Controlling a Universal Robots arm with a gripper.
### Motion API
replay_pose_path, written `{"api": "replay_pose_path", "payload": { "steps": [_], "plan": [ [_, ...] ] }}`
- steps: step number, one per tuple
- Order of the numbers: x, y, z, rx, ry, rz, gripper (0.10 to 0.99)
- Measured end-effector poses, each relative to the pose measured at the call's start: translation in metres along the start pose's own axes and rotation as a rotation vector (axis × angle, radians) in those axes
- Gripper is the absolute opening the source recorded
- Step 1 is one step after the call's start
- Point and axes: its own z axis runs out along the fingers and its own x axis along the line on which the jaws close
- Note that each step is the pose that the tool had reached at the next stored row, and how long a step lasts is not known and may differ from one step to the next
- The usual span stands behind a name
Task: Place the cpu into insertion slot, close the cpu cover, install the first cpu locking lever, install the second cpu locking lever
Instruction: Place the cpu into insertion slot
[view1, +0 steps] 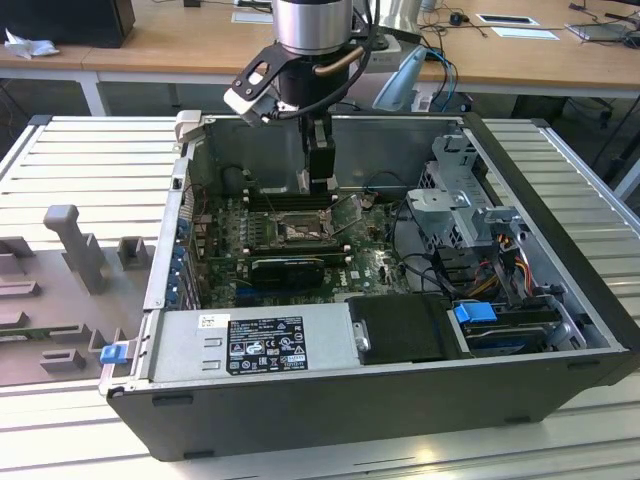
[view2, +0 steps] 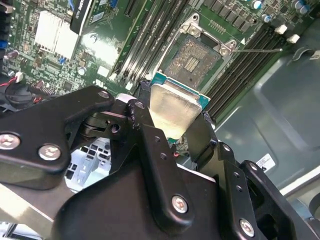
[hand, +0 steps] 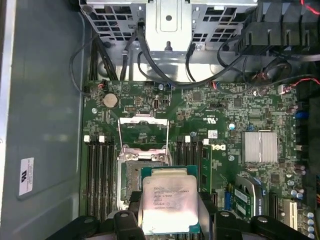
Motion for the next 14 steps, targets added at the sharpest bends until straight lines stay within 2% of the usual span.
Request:
{"api": "replay_pose_path", "payload": {
  "steps": [14],
  "plan": [
    [0.0013, -0.0032, 0.0317, 0.001, -0.0006, 0.006, 0.529]
  ]
}}
